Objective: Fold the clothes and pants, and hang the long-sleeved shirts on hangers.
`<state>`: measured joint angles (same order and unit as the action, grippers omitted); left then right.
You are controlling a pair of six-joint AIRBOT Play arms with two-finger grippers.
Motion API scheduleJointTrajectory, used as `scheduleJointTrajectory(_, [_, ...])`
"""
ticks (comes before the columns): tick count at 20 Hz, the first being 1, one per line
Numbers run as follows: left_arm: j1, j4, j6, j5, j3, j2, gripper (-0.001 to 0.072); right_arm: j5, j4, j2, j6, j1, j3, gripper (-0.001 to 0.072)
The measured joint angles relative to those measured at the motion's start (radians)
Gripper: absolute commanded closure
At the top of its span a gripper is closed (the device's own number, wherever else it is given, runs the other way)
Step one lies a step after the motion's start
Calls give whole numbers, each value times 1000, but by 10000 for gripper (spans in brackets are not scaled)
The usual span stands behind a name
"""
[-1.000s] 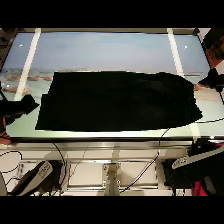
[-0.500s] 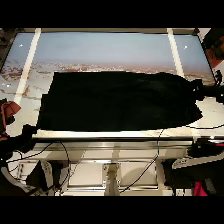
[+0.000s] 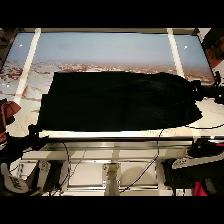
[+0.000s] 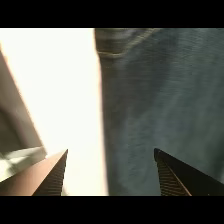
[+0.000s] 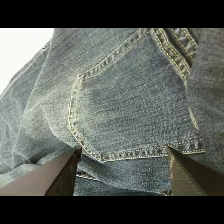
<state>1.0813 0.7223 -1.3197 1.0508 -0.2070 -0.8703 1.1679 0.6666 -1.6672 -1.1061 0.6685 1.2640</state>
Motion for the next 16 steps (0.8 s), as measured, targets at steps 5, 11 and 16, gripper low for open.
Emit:
scheduleJointTrajectory(5, [0, -130, 127, -84, 3, -110, 145, 42, -23, 0, 0, 0, 0, 118])
scheduleJointTrajectory(11, [-64, -161, 203, -131, -14, -154, 289, 86, -90, 0, 1, -6, 0, 118])
scheduleJointTrajectory(16, [-202, -155, 243, -235, -69, -161, 692, 94, -107, 0, 0, -41, 0, 130])
